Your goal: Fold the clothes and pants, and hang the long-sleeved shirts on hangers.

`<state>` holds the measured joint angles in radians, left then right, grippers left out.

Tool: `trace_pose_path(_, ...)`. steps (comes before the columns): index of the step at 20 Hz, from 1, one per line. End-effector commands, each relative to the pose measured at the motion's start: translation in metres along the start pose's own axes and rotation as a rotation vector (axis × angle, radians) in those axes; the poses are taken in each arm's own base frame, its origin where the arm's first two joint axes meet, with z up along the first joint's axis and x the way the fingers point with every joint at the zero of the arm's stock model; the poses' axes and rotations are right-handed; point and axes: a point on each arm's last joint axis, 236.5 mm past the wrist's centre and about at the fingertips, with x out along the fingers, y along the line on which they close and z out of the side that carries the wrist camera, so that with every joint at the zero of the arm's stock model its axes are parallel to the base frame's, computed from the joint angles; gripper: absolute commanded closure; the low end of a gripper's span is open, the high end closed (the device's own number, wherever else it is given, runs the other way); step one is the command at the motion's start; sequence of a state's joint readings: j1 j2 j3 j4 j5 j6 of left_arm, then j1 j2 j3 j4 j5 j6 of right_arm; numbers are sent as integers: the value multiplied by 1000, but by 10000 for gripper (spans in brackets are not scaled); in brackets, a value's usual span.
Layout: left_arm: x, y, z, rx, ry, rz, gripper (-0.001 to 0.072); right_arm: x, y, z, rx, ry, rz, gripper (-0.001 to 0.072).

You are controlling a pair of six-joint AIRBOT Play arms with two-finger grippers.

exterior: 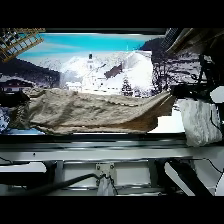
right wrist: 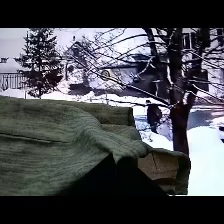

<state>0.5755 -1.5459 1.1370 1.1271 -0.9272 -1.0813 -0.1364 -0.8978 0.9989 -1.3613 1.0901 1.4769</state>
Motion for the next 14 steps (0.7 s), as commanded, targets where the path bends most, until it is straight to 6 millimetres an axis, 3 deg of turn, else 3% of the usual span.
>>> trace_pose_path(1, 0, -14, -8, -10, 38, -56, 355, 0, 0, 2, 2, -9, -1, 692)
trace_pose_path(2, -2, -15, -9, -9, 41, -59, 433, 0, -1, 2, 0, -9, -4, 692)
trace_pose_path(6, -19, -18, 3, 10, -11, -45, 555, 0, -1, 2, -8, -10, -5, 693)
trace_pose_path(8, -32, -21, 10, 26, -48, -35, 691, 0, -1, 4, -8, -17, -6, 693)
trace_pose_path(14, -83, -31, 38, 71, -200, 8, 695, -1, -3, 18, -34, -76, -13, 693)
